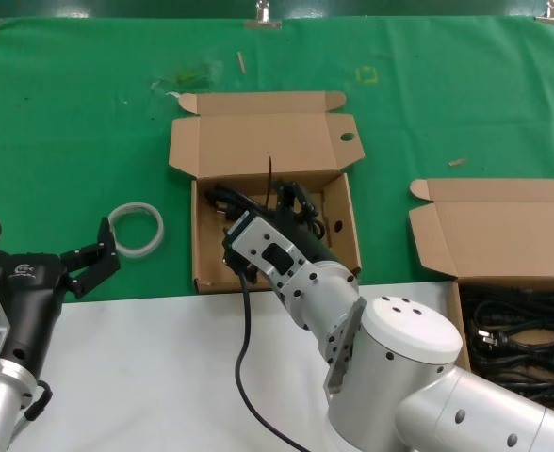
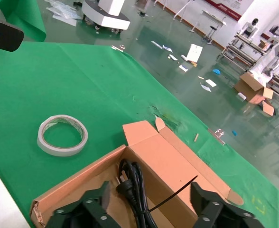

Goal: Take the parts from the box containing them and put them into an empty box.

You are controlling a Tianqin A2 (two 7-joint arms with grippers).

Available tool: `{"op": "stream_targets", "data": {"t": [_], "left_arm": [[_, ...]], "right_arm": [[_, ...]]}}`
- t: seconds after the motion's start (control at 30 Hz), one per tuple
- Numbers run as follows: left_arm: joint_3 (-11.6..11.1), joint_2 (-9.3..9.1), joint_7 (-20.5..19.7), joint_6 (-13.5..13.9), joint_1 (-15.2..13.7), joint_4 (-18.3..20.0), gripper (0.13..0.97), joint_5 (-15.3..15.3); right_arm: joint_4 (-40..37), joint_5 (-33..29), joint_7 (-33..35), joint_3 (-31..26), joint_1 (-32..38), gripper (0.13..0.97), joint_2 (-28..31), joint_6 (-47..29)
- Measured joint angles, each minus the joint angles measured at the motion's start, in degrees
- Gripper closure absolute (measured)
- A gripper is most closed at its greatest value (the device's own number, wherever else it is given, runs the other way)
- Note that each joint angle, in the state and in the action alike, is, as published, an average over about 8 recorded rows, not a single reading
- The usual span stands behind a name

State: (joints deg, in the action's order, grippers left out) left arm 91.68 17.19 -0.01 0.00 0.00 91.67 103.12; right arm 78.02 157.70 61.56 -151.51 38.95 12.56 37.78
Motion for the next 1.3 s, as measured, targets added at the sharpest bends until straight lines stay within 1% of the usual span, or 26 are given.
{"op": "stream_targets", "data": {"t": [0.13,0.17,0.43,0.47,0.73,1.03,1.3], "left_arm": [[0.0,0.0,0.0,0.0,0.0,0.0,0.132,0.0],[0.0,0.0,0.0,0.0,0.0,0.0,0.132,0.0],[0.0,0.0,0.0,0.0,0.0,0.0,0.132,0.0],[0.0,0.0,0.0,0.0,0.0,0.0,0.132,0.0],[0.0,0.0,0.0,0.0,0.0,0.0,0.132,0.0],[0.0,0.0,0.0,0.0,0.0,0.0,0.132,0.01],[0.0,0.0,0.02,0.0,0.0,0.0,0.132,0.01]], "right_arm": [[0.19,-0.75,-0.83,0.82,-0.54,0.552,0.0,-0.52],[0.27,-1.07,-1.2,1.17,-0.77,0.552,0.0,-0.74],[1.42,-5.66,-6.38,6.2,-4.04,0.35,0.0,-3.91],[1.59,-6.36,-7.17,6.97,-4.54,0.35,0.0,-4.4],[3.03,-12.1,-13.63,13.27,-8.64,0.212,0.0,-8.38],[4.67,-18.66,-21.05,20.46,-13.32,0.14,0.0,-12.92],[6.12,-24.47,-27.6,26.83,-17.47,0.135,0.0,-16.94]]}}
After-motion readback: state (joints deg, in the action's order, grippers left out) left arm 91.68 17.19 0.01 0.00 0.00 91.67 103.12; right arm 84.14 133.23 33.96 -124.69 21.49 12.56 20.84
